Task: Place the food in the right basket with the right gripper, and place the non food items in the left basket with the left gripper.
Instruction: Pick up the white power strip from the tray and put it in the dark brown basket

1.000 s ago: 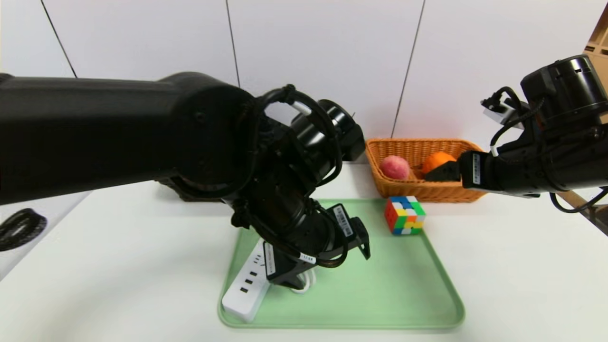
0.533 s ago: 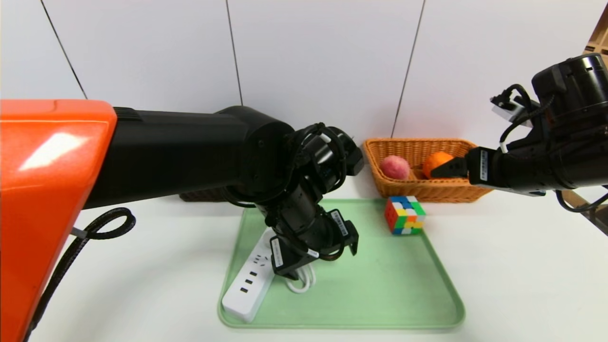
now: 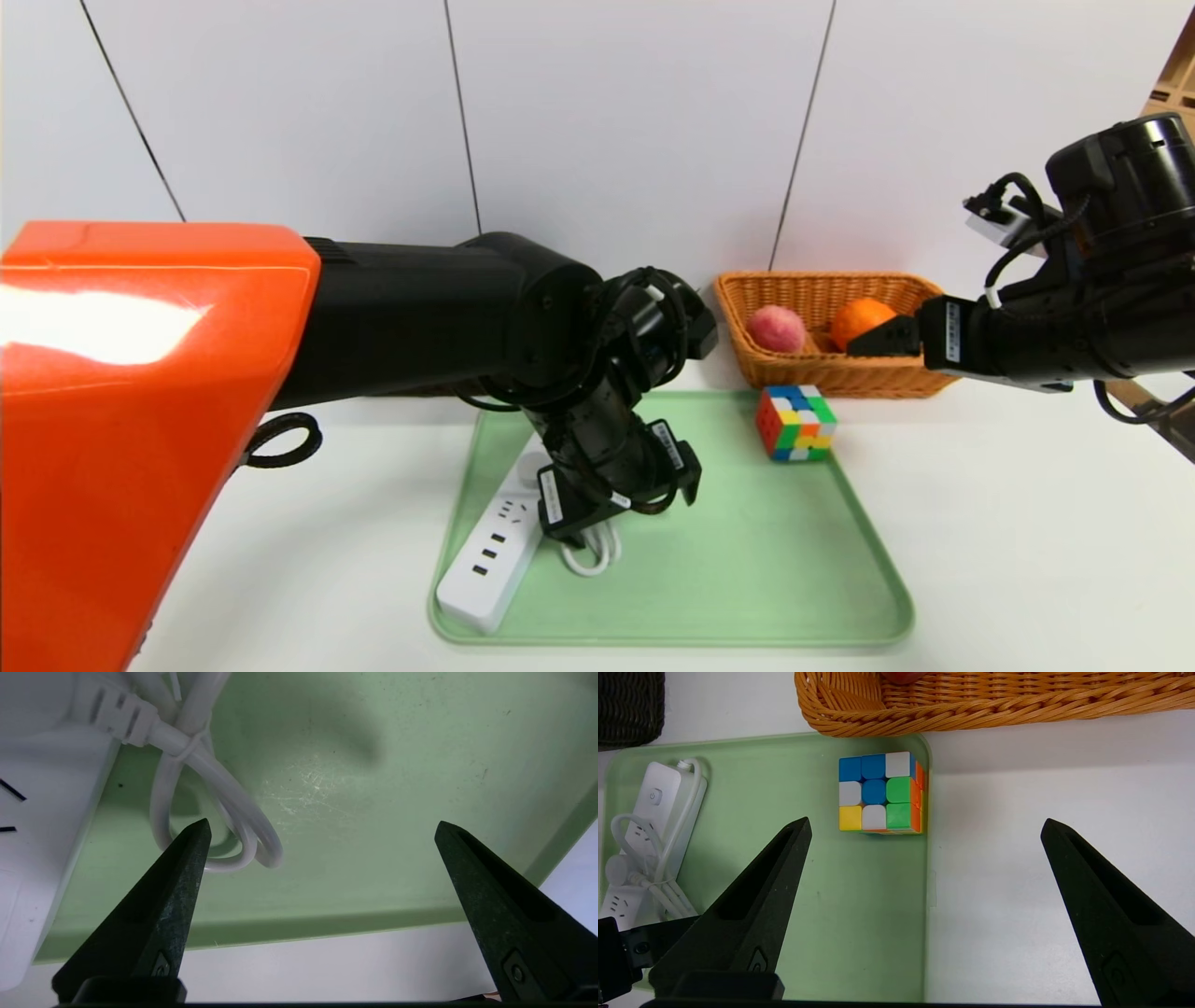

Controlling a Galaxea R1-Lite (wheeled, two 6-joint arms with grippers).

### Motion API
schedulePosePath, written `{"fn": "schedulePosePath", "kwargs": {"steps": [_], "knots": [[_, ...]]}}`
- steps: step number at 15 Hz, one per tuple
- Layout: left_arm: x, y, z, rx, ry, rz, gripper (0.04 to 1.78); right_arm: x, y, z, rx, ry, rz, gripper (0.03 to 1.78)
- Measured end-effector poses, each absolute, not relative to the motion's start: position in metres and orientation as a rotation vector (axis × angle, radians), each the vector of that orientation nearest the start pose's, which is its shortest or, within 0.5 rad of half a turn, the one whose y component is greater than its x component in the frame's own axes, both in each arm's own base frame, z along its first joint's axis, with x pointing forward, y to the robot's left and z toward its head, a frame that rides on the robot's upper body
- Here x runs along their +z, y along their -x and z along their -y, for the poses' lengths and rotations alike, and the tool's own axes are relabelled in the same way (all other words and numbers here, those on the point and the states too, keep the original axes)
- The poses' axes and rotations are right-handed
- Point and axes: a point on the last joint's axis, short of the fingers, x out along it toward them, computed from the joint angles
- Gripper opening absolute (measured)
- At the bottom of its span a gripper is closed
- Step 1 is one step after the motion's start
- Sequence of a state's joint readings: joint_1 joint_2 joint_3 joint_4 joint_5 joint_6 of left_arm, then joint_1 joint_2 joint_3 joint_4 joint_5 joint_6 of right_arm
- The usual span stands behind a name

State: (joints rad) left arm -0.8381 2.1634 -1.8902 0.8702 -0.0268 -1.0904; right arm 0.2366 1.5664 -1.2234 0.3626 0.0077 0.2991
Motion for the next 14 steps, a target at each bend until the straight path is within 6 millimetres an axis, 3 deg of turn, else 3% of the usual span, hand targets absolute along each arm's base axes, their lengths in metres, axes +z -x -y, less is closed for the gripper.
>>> {"fn": "schedulePosePath", "kwargs": {"steps": [14], "knots": [[0.1703,-0.2712,0.3002,-0.072,0.429,-1.317,1.69,0.2472,-0.2577,-0.0524,0.116,-0.222,-0.717,1.70]]}}
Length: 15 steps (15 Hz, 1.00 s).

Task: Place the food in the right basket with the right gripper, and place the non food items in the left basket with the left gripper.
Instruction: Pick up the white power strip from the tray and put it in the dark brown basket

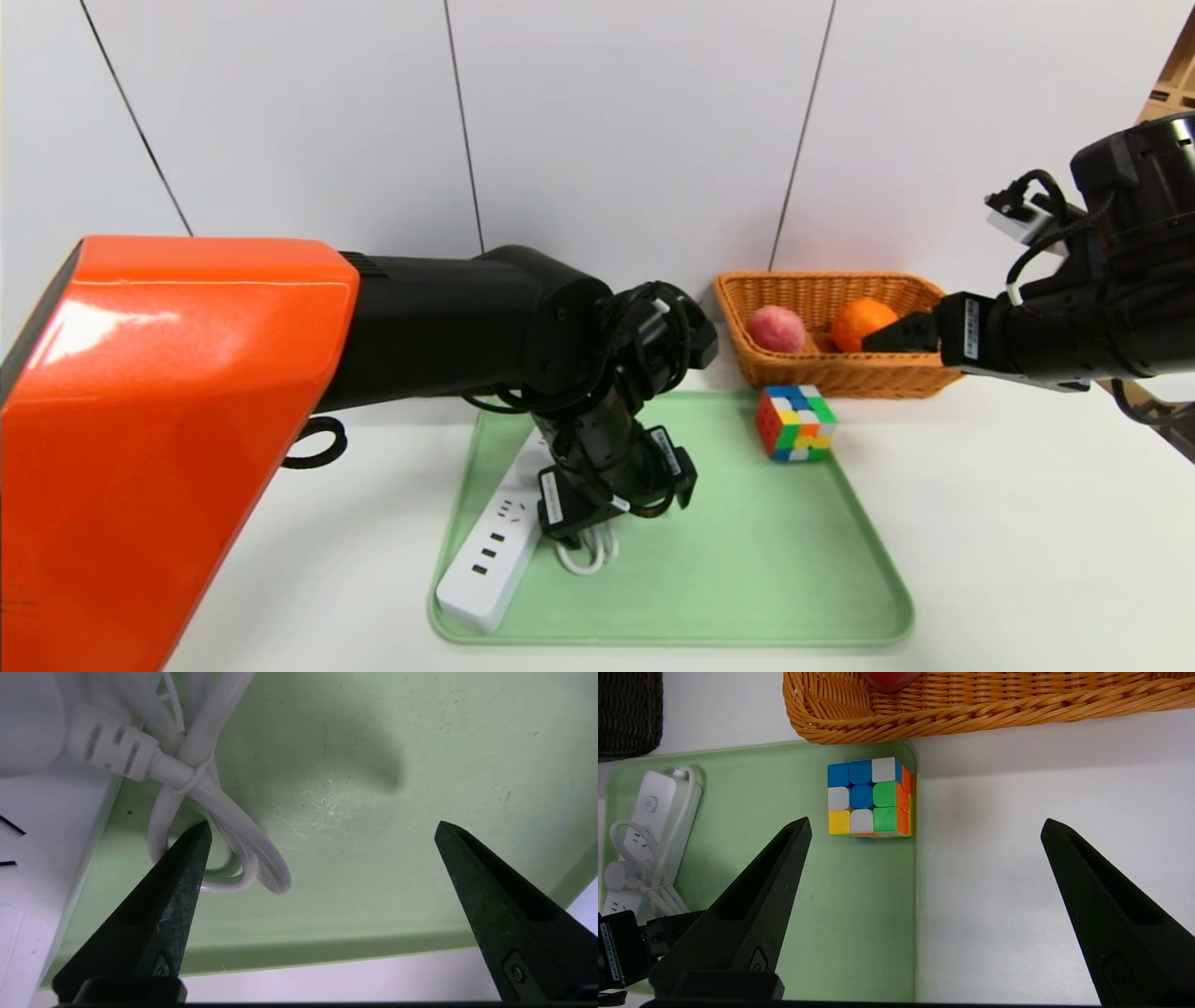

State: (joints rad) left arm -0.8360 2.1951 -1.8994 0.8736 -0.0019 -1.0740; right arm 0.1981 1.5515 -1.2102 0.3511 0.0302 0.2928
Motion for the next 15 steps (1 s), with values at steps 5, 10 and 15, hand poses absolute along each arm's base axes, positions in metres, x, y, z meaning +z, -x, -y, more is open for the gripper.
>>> {"fn": "schedulePosePath", "kwargs": {"steps": [5,10,15], "knots": [[0.1688,-0.2715,0.2998,-0.068,0.426,-1.323,0.94,0.2479,-0.2590,-0.0480,0.105,-0.229,-0.708,1.70],[0.1681,-0.2710,0.2993,-0.063,0.427,-1.329,0.08,0.2504,-0.2575,-0.0449,0.107,-0.236,-0.699,1.70],[0.1716,-0.2684,0.2965,-0.057,0.426,-1.337,0.08,0.2529,-0.2554,-0.0434,0.108,-0.239,-0.690,1.70]]}}
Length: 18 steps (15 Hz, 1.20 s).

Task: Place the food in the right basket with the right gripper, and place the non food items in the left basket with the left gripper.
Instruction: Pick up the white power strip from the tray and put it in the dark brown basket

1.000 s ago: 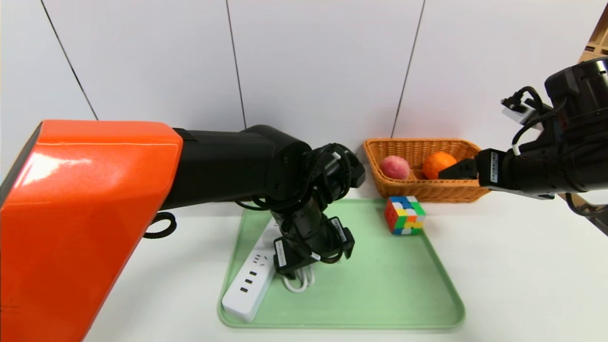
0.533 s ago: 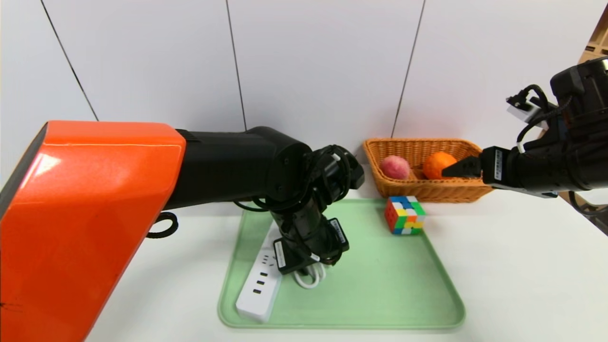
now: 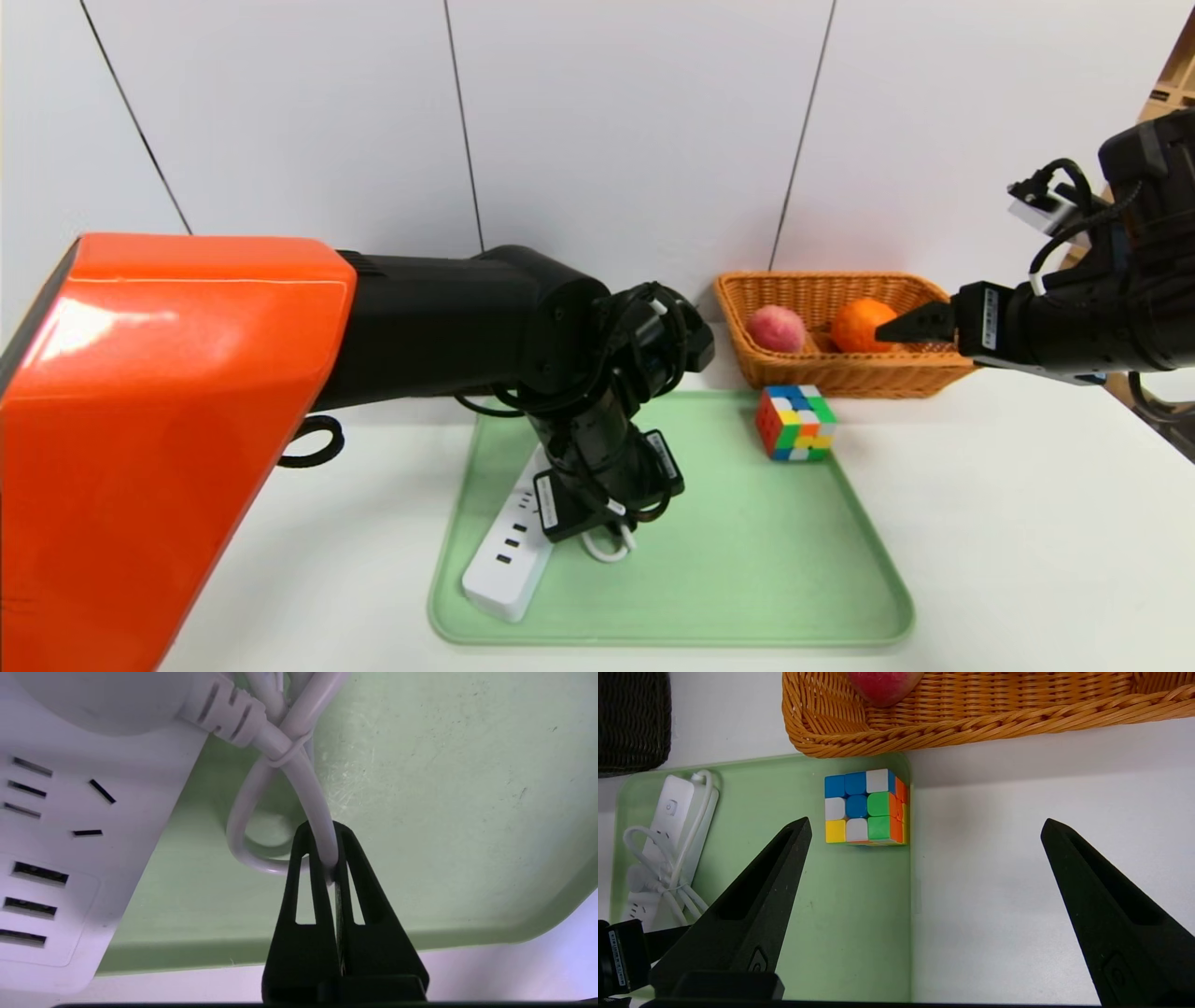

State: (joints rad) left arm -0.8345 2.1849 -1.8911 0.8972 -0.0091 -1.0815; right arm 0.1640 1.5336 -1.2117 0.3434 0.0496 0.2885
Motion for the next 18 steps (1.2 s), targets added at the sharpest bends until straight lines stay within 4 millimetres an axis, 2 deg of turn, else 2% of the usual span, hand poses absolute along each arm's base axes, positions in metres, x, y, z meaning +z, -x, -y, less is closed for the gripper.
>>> {"fn": "schedulePosePath", "kwargs": {"steps": [4,9,15,18], "knots": [[0.187,-0.262,0.290,-0.086,0.433,-1.339,0.08,0.254,-0.254,-0.041,0.103,-0.242,-0.685,1.70],[0.222,-0.247,0.280,-0.354,0.470,-1.407,0.08,0.255,-0.253,-0.040,0.101,-0.242,-0.681,1.70],[0.258,-0.244,0.259,-0.455,0.524,-1.297,0.08,0.254,-0.249,-0.039,0.102,-0.226,-0.683,1.71],[0.285,-0.234,0.244,-0.548,0.545,-1.230,0.08,0.254,-0.249,-0.039,0.103,-0.223,-0.682,1.71]]}}
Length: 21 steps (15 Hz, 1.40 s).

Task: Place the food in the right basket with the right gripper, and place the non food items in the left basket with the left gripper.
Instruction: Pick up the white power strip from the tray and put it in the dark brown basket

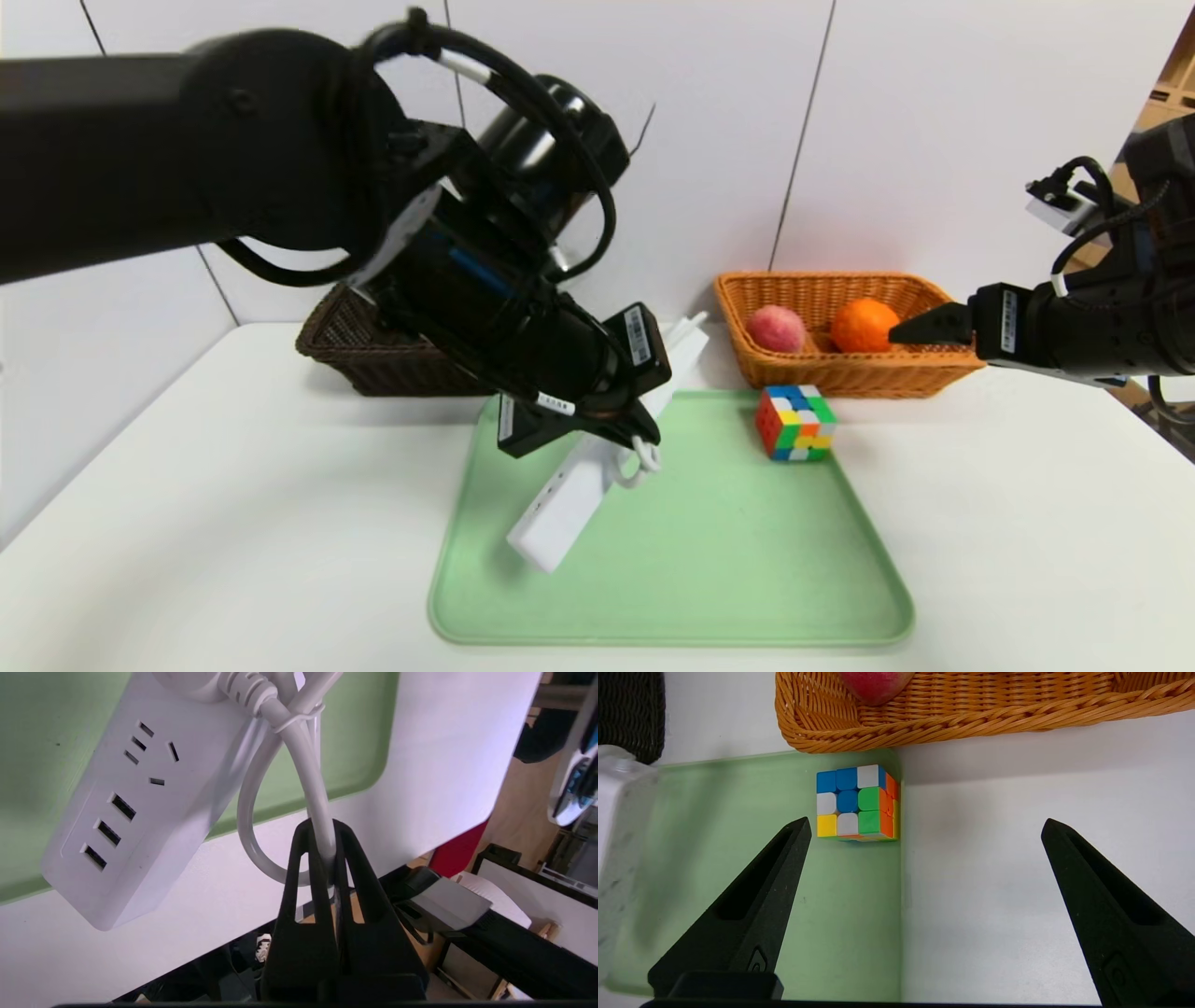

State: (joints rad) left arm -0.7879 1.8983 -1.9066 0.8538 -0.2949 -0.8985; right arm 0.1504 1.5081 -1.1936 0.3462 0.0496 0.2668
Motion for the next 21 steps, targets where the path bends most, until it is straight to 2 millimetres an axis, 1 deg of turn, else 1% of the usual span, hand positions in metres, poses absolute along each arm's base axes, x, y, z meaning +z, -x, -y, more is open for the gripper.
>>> {"fn": "schedulePosePath", "kwargs": {"steps": [3,6,8,11,14,19,21], "knots": [[0.321,-0.212,0.223,-0.692,0.558,-1.147,0.08,0.253,-0.248,-0.038,0.097,-0.223,-0.686,1.71],[0.356,-0.188,0.197,-0.800,0.488,-0.972,0.08,0.251,-0.248,-0.037,0.095,-0.223,-0.691,1.71],[0.375,-0.172,0.177,-0.816,0.410,-0.828,0.08,0.248,-0.248,-0.037,0.092,-0.222,-0.705,1.71],[0.394,-0.163,0.139,-0.796,0.291,-0.641,0.08,0.245,-0.247,-0.037,0.088,-0.221,-0.713,1.71],[0.395,-0.168,0.104,-0.703,0.154,-0.534,0.08,0.246,-0.247,-0.037,0.086,-0.221,-0.711,1.71],[0.379,-0.192,0.052,-0.524,-0.187,-0.461,0.08,0.245,-0.243,-0.036,0.081,-0.223,-0.716,1.71],[0.374,-0.204,0.036,-0.469,-0.280,-0.451,0.08,0.244,-0.241,-0.036,0.080,-0.223,-0.720,1.71]]}}
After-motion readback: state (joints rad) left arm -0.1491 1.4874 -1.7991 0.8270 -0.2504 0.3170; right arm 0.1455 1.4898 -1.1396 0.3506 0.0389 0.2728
